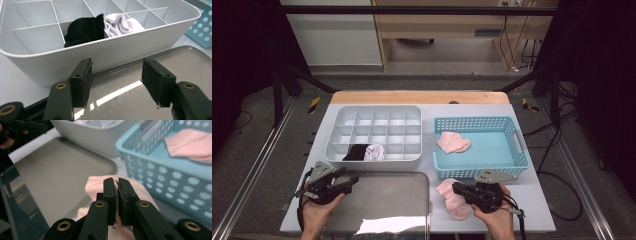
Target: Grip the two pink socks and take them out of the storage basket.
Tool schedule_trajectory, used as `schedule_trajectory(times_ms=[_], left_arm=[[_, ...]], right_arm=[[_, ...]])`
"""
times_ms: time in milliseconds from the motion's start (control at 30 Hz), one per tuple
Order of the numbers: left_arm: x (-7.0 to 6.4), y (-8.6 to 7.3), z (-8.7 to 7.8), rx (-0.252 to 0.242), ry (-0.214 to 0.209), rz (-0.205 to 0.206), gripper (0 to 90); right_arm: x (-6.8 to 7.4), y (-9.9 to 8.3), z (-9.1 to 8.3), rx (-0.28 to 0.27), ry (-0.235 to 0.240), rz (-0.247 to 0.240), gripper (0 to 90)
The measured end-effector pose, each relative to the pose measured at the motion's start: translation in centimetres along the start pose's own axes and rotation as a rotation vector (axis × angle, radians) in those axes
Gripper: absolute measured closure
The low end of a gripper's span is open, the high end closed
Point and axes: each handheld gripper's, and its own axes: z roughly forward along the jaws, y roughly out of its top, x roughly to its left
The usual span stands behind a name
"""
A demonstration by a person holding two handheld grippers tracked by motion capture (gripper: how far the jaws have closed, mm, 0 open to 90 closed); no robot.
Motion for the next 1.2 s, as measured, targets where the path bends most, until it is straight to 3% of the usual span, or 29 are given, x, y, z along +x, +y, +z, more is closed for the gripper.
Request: schedule_trajectory(times_ms=[267, 500, 833, 967, 1200], left_arm=[[0.0, -0.1, 0.0, 0.005, 0.001, 0.005, 40.4], [0.0, -0.2, 0.2, 0.009, 0.0, 0.003, 40.2], [0.2, -0.2, 0.2, 0.01, -0.002, -0.003, 40.0], [0.3, -0.2, 0.2, 0.01, 0.003, -0.008, 39.8], [0.4, -0.3, 0.2, 0.007, 0.002, -0.01, 39.7]], right_arm=[[-0.6, -1.7, 2.4, 0.086, -0.046, -0.007, 82.5], [-0.8, -2.3, 3.1, 0.112, -0.076, -0.017, 73.7], [-0.9, -0.9, 1.4, 0.03, -0.109, -0.018, 64.5], [-1.1, 0.4, 0.0, -0.028, -0.152, -0.012, 57.6], [-1.3, 2.1, -1.1, -0.079, -0.192, 0.007, 48.0]])
